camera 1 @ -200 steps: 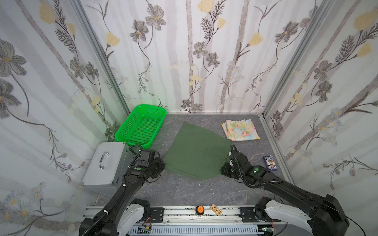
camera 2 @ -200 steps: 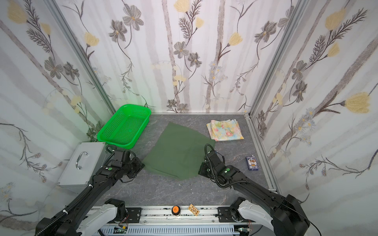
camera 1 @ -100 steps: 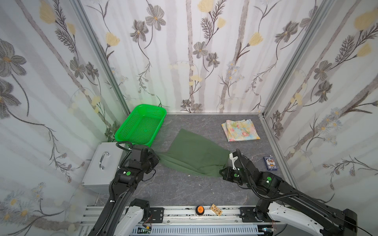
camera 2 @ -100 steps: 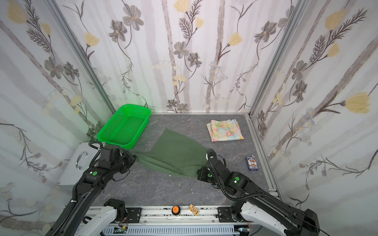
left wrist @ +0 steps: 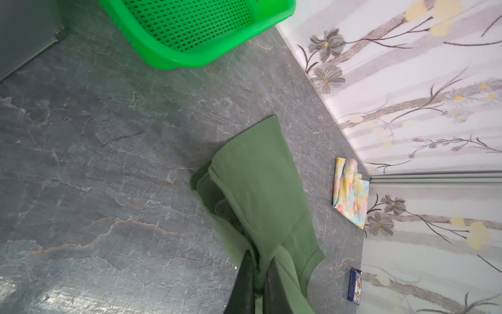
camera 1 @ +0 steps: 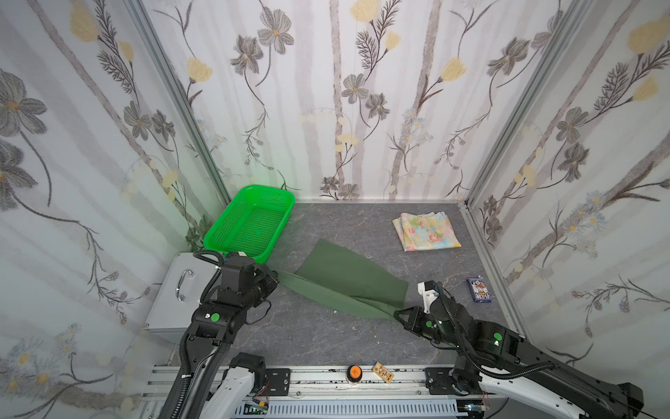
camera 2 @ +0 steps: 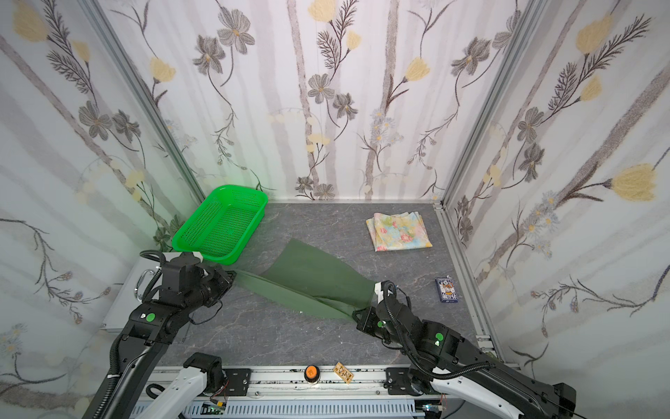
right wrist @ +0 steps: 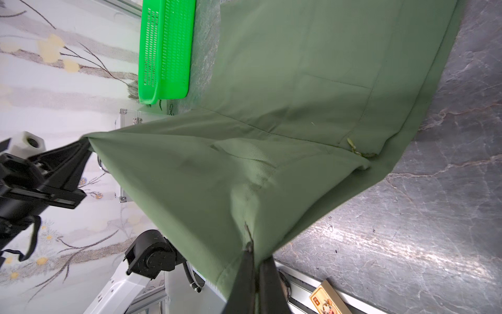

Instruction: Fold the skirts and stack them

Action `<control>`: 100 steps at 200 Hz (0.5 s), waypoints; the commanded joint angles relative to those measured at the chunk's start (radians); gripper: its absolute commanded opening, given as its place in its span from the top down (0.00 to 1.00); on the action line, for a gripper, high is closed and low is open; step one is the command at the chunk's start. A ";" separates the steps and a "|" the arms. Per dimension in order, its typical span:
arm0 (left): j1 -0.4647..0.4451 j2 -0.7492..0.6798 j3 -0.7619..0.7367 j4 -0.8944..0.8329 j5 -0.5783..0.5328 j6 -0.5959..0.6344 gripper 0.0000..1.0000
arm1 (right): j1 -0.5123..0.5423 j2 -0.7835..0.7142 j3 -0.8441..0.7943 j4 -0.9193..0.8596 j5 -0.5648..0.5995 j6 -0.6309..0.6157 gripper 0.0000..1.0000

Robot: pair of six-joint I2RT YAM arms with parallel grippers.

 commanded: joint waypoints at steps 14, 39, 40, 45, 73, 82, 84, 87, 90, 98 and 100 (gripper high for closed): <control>0.000 0.030 0.023 0.020 -0.028 0.042 1.00 | 0.017 0.016 -0.004 -0.004 0.031 0.034 1.00; -0.006 0.056 0.033 0.023 -0.030 0.055 1.00 | 0.017 -0.022 -0.026 0.022 0.032 0.067 1.00; -0.006 0.058 0.035 0.023 -0.030 0.056 1.00 | 0.017 -0.024 -0.028 0.024 0.032 0.069 1.00; -0.007 0.065 0.043 0.025 -0.032 0.060 1.00 | 0.015 -0.032 -0.033 0.029 0.032 0.076 1.00; -0.020 0.128 0.104 0.057 -0.040 0.081 1.00 | -0.019 -0.040 -0.042 0.031 0.027 0.093 1.00; -0.027 0.156 0.119 0.076 -0.035 0.082 1.00 | -0.042 -0.032 -0.045 0.032 0.011 0.093 1.00; -0.028 0.162 0.121 0.081 -0.033 0.082 1.00 | -0.047 -0.030 -0.045 0.032 0.006 0.093 1.00; -0.033 0.173 0.125 0.090 -0.031 0.083 1.00 | -0.055 -0.026 -0.046 0.034 0.000 0.091 1.00; -0.037 0.184 0.127 0.101 -0.028 0.084 1.00 | -0.063 -0.022 -0.046 0.038 -0.007 0.090 1.00; -0.052 0.214 0.139 0.125 -0.031 0.084 1.00 | -0.084 -0.012 -0.049 0.044 -0.022 0.088 1.00; -0.056 0.224 0.141 0.132 -0.033 0.085 1.00 | -0.088 -0.009 -0.049 0.046 -0.027 0.088 1.00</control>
